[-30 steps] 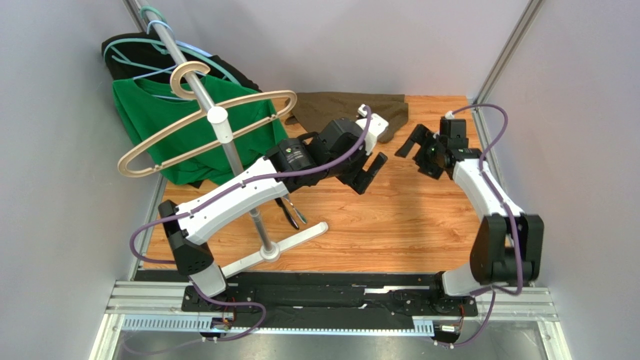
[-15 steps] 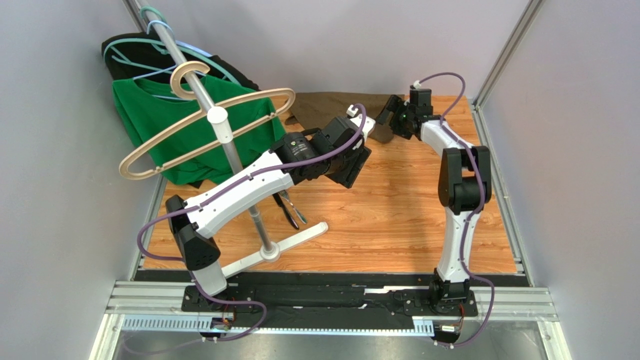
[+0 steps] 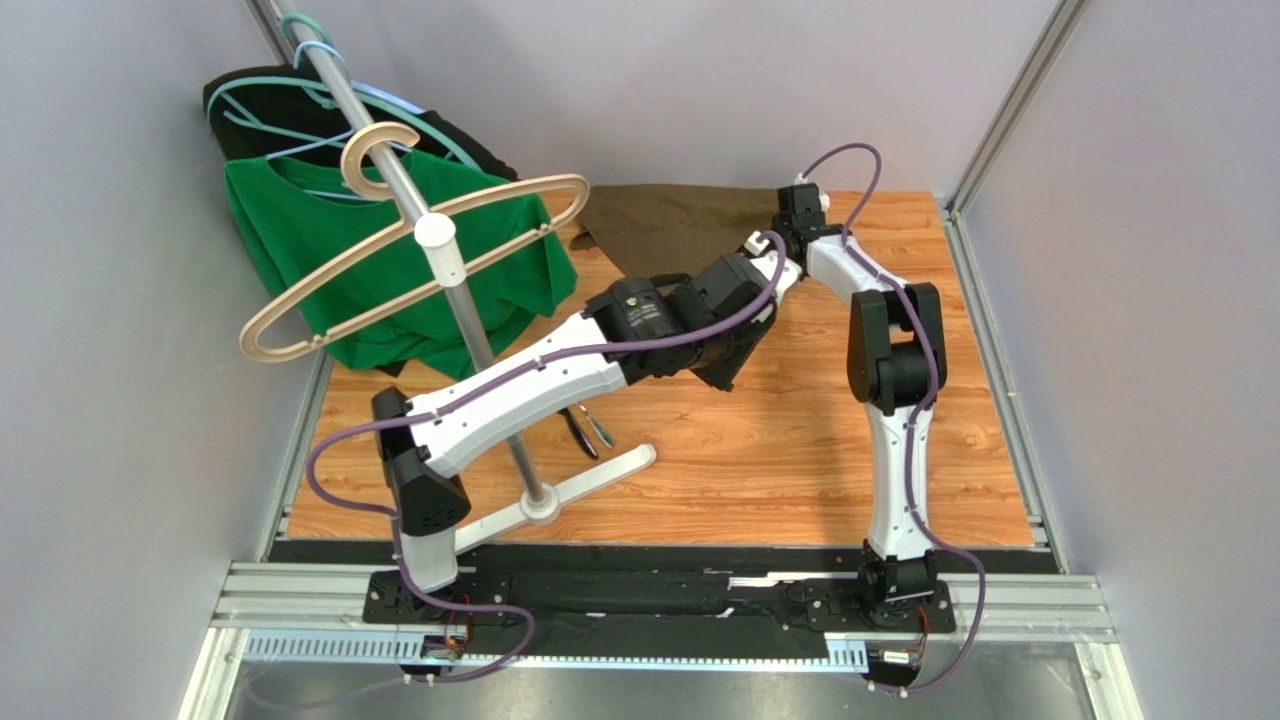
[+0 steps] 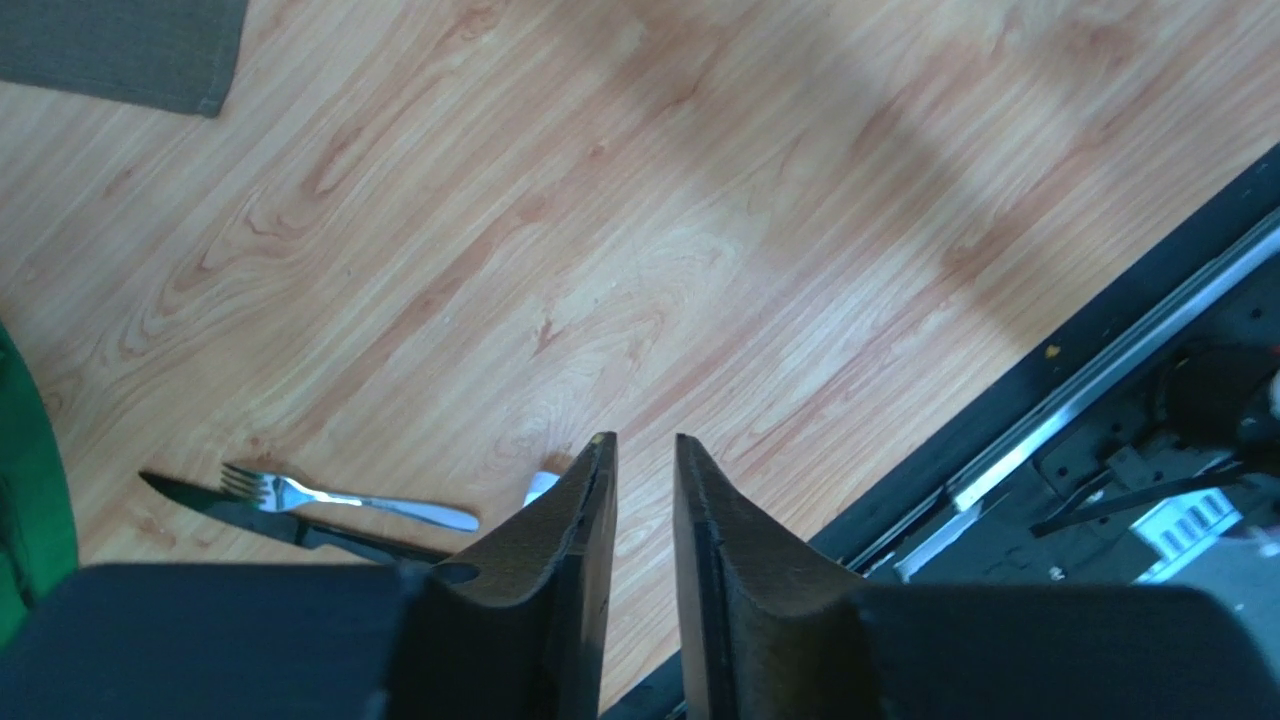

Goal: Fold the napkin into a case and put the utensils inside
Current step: Move the crumpled napkin to the center of the board.

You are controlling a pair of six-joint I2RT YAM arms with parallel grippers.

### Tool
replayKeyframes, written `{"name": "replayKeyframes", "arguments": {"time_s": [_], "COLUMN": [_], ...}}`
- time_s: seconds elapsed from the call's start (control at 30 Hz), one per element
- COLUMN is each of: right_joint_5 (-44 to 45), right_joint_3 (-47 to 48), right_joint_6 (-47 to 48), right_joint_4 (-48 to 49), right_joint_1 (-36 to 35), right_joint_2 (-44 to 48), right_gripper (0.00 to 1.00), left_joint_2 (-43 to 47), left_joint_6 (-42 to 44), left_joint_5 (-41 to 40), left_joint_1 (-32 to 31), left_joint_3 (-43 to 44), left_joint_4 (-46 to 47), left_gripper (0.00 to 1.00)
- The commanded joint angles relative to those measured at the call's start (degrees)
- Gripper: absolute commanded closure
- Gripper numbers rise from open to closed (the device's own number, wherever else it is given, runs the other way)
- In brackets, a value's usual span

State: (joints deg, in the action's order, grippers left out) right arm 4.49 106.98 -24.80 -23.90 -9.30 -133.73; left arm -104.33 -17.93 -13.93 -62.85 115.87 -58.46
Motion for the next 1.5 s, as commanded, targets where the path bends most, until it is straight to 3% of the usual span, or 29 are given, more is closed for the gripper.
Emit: {"name": "replayKeyframes", "arguments": {"time_s": [0.0,0.03,0.1,0.33,0.47,0.67,1.27,1.47], "right_joint_5": [4.2,3.6,0.3,0.2,-1.8,-6.6,-7.4,-7.8], "right_joint_3": [-1.6,-3.3,-6.7,-20.7,-27.9,-30.2,-31.7,-32.7], "right_joint_6": [1.2,0.5,-1.3,-0.2,-0.8,-2.4,-2.0,-2.9], "right_joint_4": [-4.7,-4.6,-4.4,-4.0,-2.3,-1.8,-3.6,-5.5], "right_joint_1": [0.7,1.0,2.2,3.1,3.1,3.1,3.0,2.9], "right_joint_2": [2.3,3.5,5.5,17.5,22.8,25.6,31.2,31.3], "right_gripper": [0.85,0.97,1.00,1.00,1.00,1.00,1.00,1.00], "left_joint_2": [-4.4,-4.8,-5.3,-2.9,2.2,12.4,23.6,27.0], "left_joint_6": [-1.8,-2.2,-3.9,-9.5,-11.7,-11.4,-14.5,-15.4], "left_joint_5": [-1.4,-1.5,-2.9,-11.5,-13.7,-10.7,-8.3,-12.7], "left_joint_1": [-0.1,0.3,0.7,4.7,7.8,14.2,30.8,33.1], "left_joint_3": [1.8,1.8,1.1,-6.4,-17.7,-29.8,-41.9,-42.9], "left_joint_4": [-1.0,-0.7,-0.5,-3.1,-1.8,3.9,-0.6,-4.3], "left_gripper": [0.77,0.88,1.00,1.00,1.00,1.00,1.00,1.00]}}
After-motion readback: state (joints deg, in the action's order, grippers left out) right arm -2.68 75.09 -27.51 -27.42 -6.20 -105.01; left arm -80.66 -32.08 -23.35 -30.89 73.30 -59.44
